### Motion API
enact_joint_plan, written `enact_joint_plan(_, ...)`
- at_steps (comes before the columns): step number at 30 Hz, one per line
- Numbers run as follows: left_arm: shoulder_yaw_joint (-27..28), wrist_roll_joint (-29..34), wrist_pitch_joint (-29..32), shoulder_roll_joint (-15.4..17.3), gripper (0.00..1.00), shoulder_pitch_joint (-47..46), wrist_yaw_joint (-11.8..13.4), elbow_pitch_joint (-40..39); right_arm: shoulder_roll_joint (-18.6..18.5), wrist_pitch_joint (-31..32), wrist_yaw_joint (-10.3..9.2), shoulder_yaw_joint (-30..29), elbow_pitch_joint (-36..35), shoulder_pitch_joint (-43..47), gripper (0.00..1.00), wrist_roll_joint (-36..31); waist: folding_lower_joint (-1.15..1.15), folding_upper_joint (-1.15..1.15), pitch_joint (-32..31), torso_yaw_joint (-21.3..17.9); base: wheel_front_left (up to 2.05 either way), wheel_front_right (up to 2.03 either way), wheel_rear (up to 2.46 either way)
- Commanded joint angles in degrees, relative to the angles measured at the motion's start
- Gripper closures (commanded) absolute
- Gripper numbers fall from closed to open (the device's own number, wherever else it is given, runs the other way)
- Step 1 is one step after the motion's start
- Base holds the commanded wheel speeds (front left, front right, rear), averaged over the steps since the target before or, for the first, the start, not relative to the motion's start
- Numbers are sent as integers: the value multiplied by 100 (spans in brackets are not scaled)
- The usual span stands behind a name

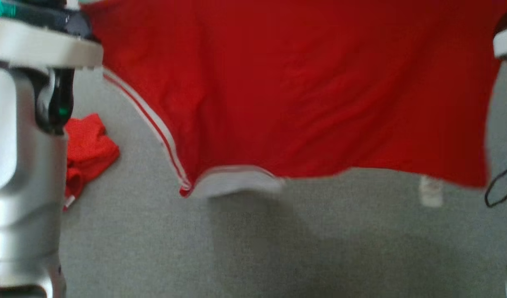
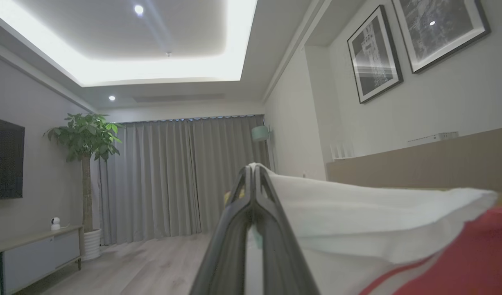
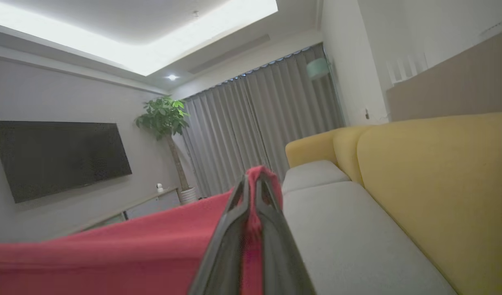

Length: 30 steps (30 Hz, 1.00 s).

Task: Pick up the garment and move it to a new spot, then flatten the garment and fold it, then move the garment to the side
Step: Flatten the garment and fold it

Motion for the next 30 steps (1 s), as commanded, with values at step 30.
enact_joint_plan(30,279,-116,-1553,-1075,100,3118,360,1449,276,-1407,-4,1052,2504,1372,100,341,0,0,536,-133,0,0,0)
